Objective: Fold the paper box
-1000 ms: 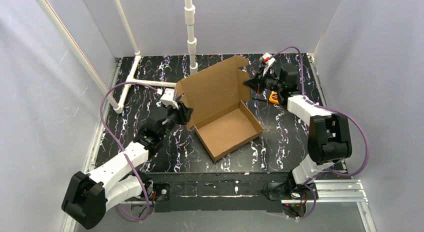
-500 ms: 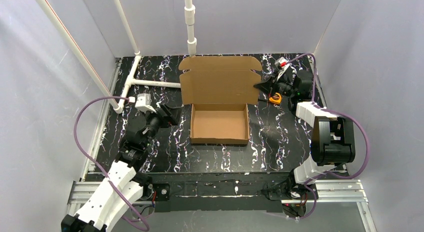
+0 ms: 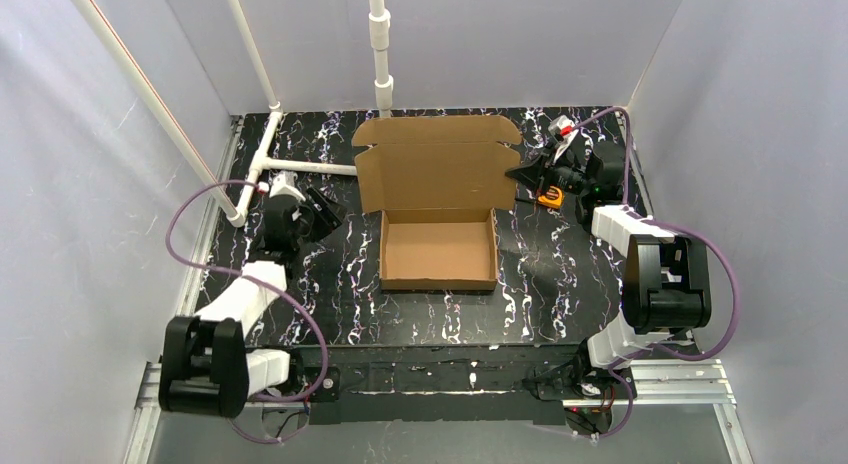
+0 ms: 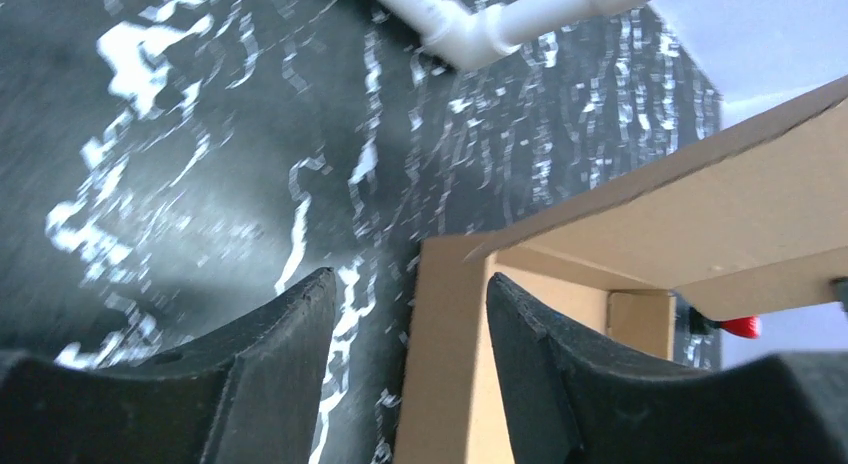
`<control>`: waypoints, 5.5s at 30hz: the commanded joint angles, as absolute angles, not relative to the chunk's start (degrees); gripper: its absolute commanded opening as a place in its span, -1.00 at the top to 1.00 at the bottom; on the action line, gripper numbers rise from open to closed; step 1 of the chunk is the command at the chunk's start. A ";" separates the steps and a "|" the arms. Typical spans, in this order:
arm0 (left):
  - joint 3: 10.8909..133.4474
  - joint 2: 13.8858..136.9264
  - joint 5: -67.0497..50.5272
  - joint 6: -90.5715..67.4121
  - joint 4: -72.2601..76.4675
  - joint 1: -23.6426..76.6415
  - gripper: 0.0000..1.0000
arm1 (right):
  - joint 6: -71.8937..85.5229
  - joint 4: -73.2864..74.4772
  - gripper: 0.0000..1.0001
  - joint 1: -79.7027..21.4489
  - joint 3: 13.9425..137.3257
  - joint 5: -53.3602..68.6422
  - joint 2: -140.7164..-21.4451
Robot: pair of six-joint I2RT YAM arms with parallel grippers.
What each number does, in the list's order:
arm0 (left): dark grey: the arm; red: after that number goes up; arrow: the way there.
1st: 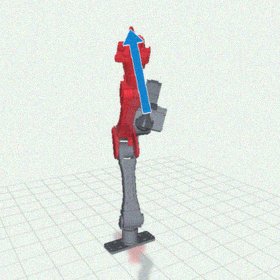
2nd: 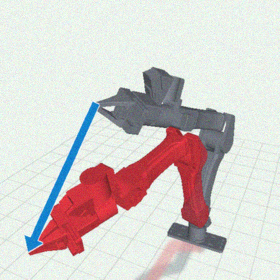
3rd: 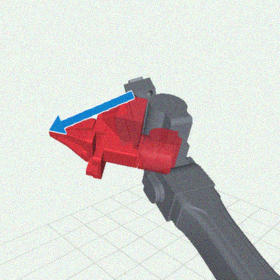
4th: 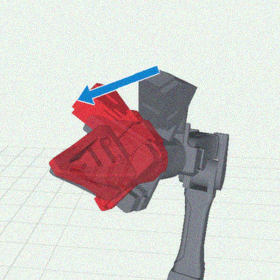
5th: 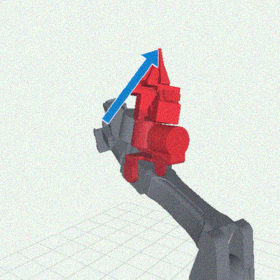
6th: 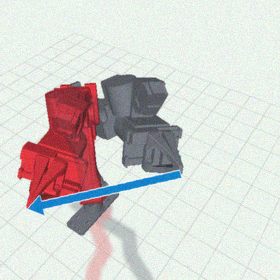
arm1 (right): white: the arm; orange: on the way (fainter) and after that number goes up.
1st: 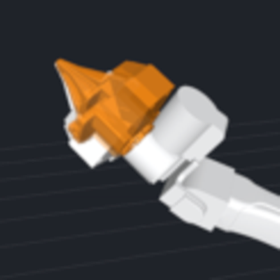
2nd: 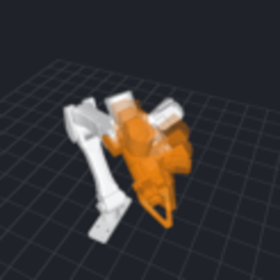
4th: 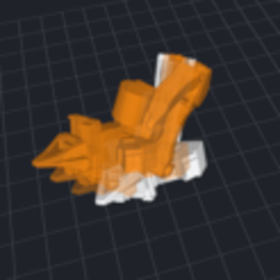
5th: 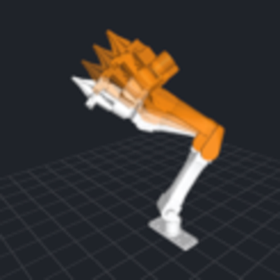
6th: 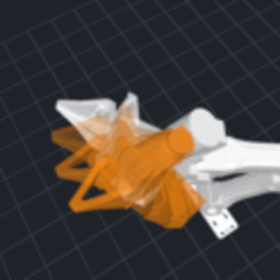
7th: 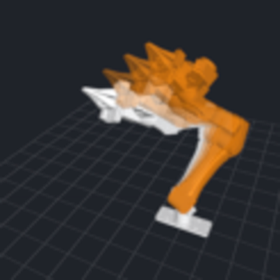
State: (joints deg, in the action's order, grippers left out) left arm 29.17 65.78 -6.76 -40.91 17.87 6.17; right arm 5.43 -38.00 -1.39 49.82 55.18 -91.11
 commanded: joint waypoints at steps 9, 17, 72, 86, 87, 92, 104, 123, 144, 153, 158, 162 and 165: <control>39.45 77.67 -24.96 -37.22 30.75 4.49 0.18 | 7.08 -42.90 0.97 -1.57 49.61 57.02 -88.41; 38.01 78.09 -36.80 -36.21 33.94 4.57 0.30 | 6.66 -41.66 0.97 -1.86 50.42 58.06 -88.80; 27.70 84.34 -42.26 -39.14 76.74 10.77 0.23 | -15.72 -9.29 0.97 -11.24 69.21 39.51 -93.28; 22.51 72.35 -38.97 -36.11 66.21 15.01 0.09 | -2.99 -29.56 0.97 -10.72 52.29 36.41 -87.27; 22.65 72.17 -38.76 -35.67 65.27 15.67 0.10 | -0.75 -33.43 0.97 -9.91 49.67 36.69 -86.33; 24.36 72.61 -37.91 -33.18 62.60 18.99 0.11 | 9.44 -54.88 0.97 -7.56 37.89 35.91 -84.92; 23.44 73.55 -37.97 -31.47 61.01 19.82 0.10 | 11.55 -64.78 0.97 -7.56 29.05 27.40 -84.22; 18.23 71.68 -36.29 -30.67 60.32 20.77 0.10 | 10.81 -65.26 0.96 -7.56 22.67 33.31 -81.66; 20.75 70.98 -33.87 -27.09 57.19 21.36 0.09 | 0.80 -58.43 0.97 -8.79 31.23 34.58 -83.13; 28.85 74.07 -33.18 -17.96 52.04 20.61 0.05 | 7.80 -74.24 0.97 -9.30 42.20 35.84 -98.15; 32.64 79.46 -36.68 -16.32 51.40 19.17 0.05 | 10.06 -82.30 0.97 -9.58 44.20 35.56 -104.43; 32.82 80.42 -39.58 -17.09 51.40 18.74 0.06 | 10.07 -84.81 0.97 -9.58 42.36 36.39 -105.16; 31.87 79.80 -41.25 -17.67 51.40 18.72 0.06 | 9.47 -86.30 0.97 -9.58 39.36 36.92 -104.59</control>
State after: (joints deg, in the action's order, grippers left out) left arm 31.40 81.01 -37.23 -18.59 51.20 18.87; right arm 9.28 -79.53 -9.08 42.11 34.87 -104.75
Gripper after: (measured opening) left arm 0.475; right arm 0.033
